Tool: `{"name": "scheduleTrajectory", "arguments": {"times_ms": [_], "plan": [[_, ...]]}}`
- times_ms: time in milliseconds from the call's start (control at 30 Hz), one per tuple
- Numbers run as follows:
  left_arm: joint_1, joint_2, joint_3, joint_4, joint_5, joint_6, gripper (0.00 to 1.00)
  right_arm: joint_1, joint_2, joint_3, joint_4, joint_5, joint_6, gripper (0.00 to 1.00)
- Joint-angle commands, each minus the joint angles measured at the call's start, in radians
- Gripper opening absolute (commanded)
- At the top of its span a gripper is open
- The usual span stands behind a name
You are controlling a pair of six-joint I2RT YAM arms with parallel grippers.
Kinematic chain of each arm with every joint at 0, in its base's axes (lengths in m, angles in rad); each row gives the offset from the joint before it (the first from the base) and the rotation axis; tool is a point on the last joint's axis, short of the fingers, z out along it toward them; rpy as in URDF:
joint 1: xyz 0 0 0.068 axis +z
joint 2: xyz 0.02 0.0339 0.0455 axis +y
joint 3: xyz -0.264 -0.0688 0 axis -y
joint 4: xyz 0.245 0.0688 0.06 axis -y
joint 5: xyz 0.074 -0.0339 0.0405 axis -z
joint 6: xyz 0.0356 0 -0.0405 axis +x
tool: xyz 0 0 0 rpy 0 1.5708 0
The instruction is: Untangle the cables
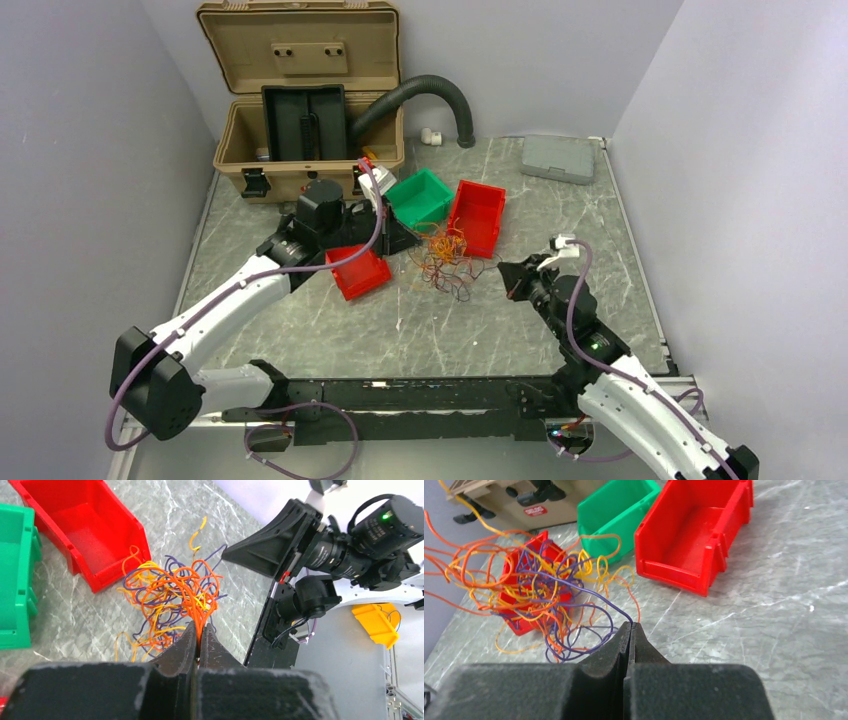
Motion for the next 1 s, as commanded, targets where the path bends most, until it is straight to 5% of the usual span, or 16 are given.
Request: {"name": "scheduleTrajectory", "arguments": {"times_ms": [0,233,333,467,533,633,700,833,967], "plan": [[-0.004,-0.016,0.011,-0.015,-0.031,0.021,0.00,-0.001,-0.044,0.006,-0.094,0.132,0.059,0.00],[-0.004,-0.056,-0.003,-0.076,-0.112,0.009,0.00,0.000,-0.019,0.138,-0.599,0.641,0.521,0.00],[-0.005,-0.095,-0.032,-0.090,-0.115,0.006,0.00,0.001,-0.014,0.161,-0.658,0.607,0.553,0.00],[-0.019,-0.125,-0.063,-0.104,-0.069,-0.005,0.00,0.000,-0.048,0.114,-0.503,0.387,0.365,0.02],[-0.040,-0.133,-0.077,-0.123,-0.076,0.001,0.00,0.000,-0.069,0.095,-0.468,0.279,0.340,0.12],[-0.084,-0.132,-0.084,-0.151,-0.084,0.022,0.00,0.000,-0.106,0.052,-0.399,0.142,0.271,0.62],[-0.125,-0.128,-0.090,-0.145,-0.080,0.035,0.00,0.000,-0.122,0.013,-0.317,0.030,0.220,0.81],[-0.195,-0.106,-0.086,-0.119,-0.083,0.065,0.00,0.000,-0.104,-0.047,-0.133,-0.140,0.223,0.86],[-0.218,-0.072,-0.081,-0.087,-0.093,0.084,0.00,0.000,-0.010,-0.027,-0.126,-0.043,0.380,0.87]]}}
